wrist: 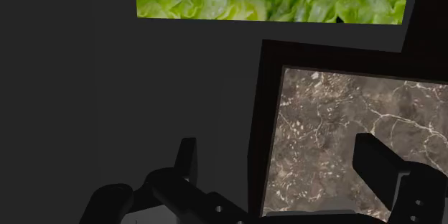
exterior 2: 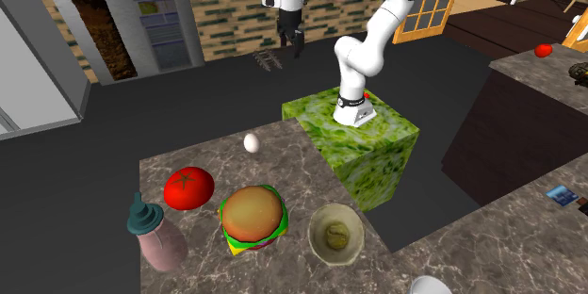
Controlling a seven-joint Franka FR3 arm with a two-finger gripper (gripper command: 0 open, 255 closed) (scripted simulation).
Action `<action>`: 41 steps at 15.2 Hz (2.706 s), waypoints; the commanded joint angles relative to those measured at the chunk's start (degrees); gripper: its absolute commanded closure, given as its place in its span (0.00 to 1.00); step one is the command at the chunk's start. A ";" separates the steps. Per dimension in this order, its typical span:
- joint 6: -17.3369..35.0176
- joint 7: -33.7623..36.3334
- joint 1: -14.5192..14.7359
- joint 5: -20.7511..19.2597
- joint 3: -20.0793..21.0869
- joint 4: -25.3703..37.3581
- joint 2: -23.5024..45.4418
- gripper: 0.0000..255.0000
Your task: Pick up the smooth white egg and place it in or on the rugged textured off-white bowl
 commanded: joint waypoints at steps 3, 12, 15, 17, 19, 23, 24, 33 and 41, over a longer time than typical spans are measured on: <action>4.25 -1.95 0.93 0.34 -0.69 -1.02 2.66 0.00; 22.08 -11.47 5.51 3.17 -3.09 -1.71 17.49 0.00; 27.24 -15.03 7.12 4.75 -3.55 -0.59 23.12 0.00; 30.37 -17.53 8.17 6.01 -3.72 0.52 26.96 0.00; 33.25 -20.13 9.21 7.42 -3.80 1.89 30.84 0.00; 38.17 -25.54 11.07 10.62 -3.51 5.37 38.60 0.00; 39.22 -26.92 11.44 11.47 -3.30 6.38 40.53 0.00; 45.85 -30.89 12.45 14.38 -2.27 8.05 48.50 0.00; 46.96 -31.04 12.53 14.61 -2.20 7.83 49.39 0.00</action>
